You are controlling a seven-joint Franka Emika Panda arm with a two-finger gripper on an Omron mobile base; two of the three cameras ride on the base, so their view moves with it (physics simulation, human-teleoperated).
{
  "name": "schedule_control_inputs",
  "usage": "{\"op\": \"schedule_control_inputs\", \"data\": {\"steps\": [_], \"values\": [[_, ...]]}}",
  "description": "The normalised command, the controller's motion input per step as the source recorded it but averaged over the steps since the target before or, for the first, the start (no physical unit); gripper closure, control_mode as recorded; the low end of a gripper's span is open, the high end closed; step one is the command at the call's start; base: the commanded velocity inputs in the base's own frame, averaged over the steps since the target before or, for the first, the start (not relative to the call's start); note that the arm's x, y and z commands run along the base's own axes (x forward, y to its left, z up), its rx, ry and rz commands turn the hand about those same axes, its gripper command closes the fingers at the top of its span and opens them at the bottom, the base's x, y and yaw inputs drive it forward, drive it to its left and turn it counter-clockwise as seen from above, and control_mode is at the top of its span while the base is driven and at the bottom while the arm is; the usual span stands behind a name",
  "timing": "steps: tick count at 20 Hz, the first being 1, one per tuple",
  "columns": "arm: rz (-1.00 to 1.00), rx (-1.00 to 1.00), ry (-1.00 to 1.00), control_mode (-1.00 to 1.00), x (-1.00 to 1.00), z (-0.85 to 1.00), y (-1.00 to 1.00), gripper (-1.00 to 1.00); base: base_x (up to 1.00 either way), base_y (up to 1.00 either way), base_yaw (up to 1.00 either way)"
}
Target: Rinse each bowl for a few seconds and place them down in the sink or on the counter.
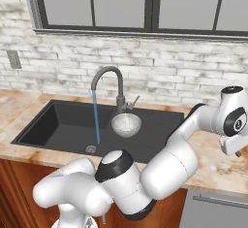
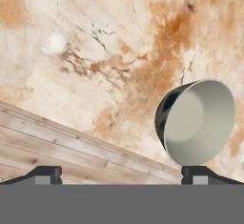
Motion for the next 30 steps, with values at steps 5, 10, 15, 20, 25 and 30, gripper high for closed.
{"op": "schedule_control_inputs", "data": {"steps": [5, 10, 15, 20, 25, 30], "values": [[0.0, 0.0, -0.03, -1.0, 0.05, -0.1, -0.12, -1.0, 0.0, 0.0, 0.0], [0.0, 0.0, -0.04, -1.0, 0.07, -0.1, -0.1, -1.0, 0.0, 0.0, 0.0], [0.0, 0.0, -0.02, -1.0, 0.08, -0.09, -0.09, -1.0, 0.0, 0.0, 0.0], [0.0, 0.0, 0.0, -1.0, 0.07, -0.1, -0.09, -1.0, 0.0, 0.0, 0.0], [0.0, 0.0, 0.0, -1.0, 0.07, -0.08, -0.11, -1.0, 0.0, 0.0, 0.0], [0.0, 0.0, 0.0, -1.0, 0.05, -0.05, -0.13, -1.0, 0.0, 0.0, 0.0]]}}
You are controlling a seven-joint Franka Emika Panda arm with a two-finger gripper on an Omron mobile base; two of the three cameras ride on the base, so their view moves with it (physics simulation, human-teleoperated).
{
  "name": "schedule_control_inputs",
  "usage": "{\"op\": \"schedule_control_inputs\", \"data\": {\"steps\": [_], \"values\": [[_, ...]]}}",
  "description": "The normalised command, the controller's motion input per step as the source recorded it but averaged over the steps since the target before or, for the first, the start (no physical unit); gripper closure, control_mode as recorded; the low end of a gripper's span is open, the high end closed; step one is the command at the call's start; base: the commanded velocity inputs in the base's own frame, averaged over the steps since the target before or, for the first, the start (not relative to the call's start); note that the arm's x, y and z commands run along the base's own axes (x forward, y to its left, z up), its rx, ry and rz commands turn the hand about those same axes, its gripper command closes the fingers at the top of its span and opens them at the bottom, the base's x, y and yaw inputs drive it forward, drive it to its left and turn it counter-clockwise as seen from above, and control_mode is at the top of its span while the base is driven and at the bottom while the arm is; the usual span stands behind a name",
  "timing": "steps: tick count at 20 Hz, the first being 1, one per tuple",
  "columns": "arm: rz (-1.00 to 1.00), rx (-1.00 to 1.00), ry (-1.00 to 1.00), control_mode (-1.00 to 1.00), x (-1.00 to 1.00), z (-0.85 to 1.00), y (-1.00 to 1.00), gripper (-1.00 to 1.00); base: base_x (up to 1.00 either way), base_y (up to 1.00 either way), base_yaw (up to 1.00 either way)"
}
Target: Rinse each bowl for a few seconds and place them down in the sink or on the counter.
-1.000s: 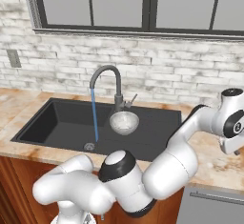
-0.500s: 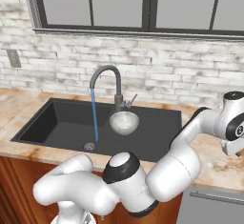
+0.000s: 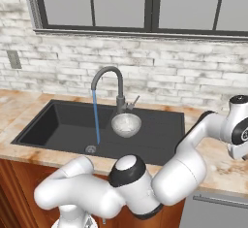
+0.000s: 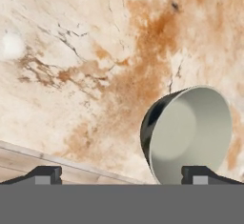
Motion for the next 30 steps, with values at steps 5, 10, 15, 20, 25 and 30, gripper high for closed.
{"op": "schedule_control_inputs", "data": {"steps": [5, 10, 15, 20, 25, 30], "values": [[-0.02, 0.0, 0.0, -1.0, 0.04, -0.04, -0.16, -1.0, 0.0, 0.0, 0.0], [0.0, 0.0, 0.0, -1.0, 0.09, -0.07, -0.12, -1.0, 0.0, 0.0, 0.0], [0.0, 0.02, 0.0, -1.0, 0.07, -0.09, -0.13, -1.0, 0.0, 0.0, 0.0], [0.0, 0.02, 0.0, -1.0, 0.03, -0.09, -0.19, -1.0, 0.0, 0.0, 0.0], [0.0, 0.0, 0.0, -1.0, 0.05, -0.08, -0.15, -1.0, 0.0, 0.0, 0.0], [0.0, 0.01, 0.0, -1.0, 0.08, -0.1, -0.1, -1.0, 0.0, 0.0, 0.0]]}}
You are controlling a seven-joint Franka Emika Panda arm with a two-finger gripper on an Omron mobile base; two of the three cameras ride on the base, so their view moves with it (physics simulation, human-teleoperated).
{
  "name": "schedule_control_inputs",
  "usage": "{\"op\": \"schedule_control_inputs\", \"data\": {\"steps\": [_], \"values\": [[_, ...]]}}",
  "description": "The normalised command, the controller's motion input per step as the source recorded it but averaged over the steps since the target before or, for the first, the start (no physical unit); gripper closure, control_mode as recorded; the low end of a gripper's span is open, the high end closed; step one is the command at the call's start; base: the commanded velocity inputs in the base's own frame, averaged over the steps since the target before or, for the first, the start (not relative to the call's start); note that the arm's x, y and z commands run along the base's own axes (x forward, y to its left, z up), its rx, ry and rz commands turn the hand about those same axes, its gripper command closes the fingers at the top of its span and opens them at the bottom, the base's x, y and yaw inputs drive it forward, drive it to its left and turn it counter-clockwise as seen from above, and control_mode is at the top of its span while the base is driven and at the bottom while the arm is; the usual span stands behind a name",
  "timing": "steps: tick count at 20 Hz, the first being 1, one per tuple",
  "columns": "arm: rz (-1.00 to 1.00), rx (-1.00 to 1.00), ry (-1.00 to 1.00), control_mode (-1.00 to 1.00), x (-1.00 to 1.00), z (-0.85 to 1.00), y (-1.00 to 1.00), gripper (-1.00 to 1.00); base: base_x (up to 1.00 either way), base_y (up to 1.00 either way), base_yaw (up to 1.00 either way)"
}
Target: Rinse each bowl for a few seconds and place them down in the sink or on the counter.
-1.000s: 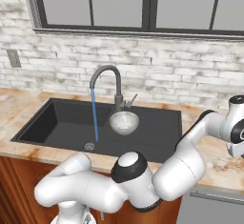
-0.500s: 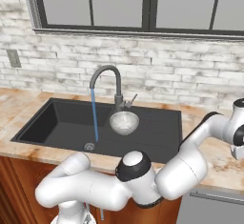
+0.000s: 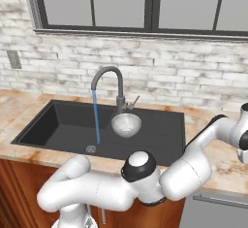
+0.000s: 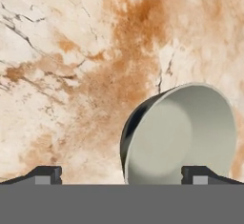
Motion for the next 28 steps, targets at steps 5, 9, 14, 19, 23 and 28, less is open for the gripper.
{"op": "schedule_control_inputs", "data": {"steps": [5, 9, 14, 19, 23, 28], "values": [[0.0, 0.0, 0.0, -1.0, 0.1, -0.1, -0.08, -1.0, 0.0, 0.0, 0.0], [0.0, 0.0, 0.0, -1.0, 0.1, -0.1, -0.11, -1.0, 0.0, 0.0, 0.0], [0.0, 0.01, 0.0, -1.0, 0.09, -0.13, -0.07, -1.0, 0.0, 0.0, 0.0], [0.0, 0.01, 0.0, -1.0, 0.08, -0.11, -0.07, -1.0, 0.0, 0.0, 0.0], [0.0, 0.04, 0.0, -1.0, 0.03, -0.09, -0.17, -1.0, 0.0, 0.0, 0.0], [0.0, 0.06, 0.01, -1.0, 0.02, -0.09, -0.2, -1.0, 0.0, 0.0, 0.0]]}}
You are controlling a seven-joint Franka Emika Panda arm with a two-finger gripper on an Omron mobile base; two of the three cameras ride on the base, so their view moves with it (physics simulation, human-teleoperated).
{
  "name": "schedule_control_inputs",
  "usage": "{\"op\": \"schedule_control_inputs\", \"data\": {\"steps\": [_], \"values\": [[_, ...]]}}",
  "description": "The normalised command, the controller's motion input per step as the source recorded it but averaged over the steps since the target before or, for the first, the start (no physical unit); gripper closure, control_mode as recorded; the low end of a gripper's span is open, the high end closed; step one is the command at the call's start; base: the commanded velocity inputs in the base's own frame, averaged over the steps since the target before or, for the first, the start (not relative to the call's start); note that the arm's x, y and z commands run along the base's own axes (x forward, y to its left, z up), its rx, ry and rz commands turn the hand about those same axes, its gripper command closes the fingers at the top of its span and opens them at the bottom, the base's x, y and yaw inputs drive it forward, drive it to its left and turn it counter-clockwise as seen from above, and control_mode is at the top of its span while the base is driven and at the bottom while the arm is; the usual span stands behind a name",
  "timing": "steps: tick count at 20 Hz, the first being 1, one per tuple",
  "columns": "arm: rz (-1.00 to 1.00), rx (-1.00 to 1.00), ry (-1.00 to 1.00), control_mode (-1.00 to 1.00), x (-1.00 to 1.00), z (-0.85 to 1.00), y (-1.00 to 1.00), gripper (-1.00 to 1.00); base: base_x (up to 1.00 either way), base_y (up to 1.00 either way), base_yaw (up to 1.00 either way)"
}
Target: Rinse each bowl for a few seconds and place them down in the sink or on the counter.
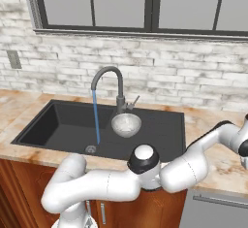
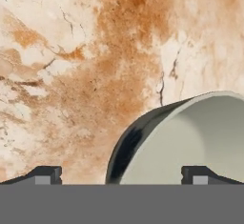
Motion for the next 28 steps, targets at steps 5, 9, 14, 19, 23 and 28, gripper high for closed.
{"op": "schedule_control_inputs", "data": {"steps": [5, 9, 14, 19, 23, 28], "values": [[0.0, 0.07, 0.02, -1.0, 0.05, -0.12, -0.13, -1.0, 0.0, 0.0, 0.0], [0.0, 0.08, 0.04, -1.0, 0.09, -0.11, -0.09, 1.0, 0.0, 0.0, 0.0], [0.0, 0.06, 0.03, -1.0, 0.02, -0.05, -0.1, 1.0, 0.0, 0.0, 0.0], [0.0, 0.05, 0.04, -1.0, 0.0, 0.0, -0.14, 1.0, 0.0, 0.0, 0.0], [-0.02, 0.0, 0.02, -1.0, -0.11, 0.08, 0.05, 1.0, 0.0, 0.0, 0.0], [-0.01, 0.02, 0.07, -1.0, -0.23, 0.43, 0.23, 1.0, 0.0, 0.0, 0.0]]}}
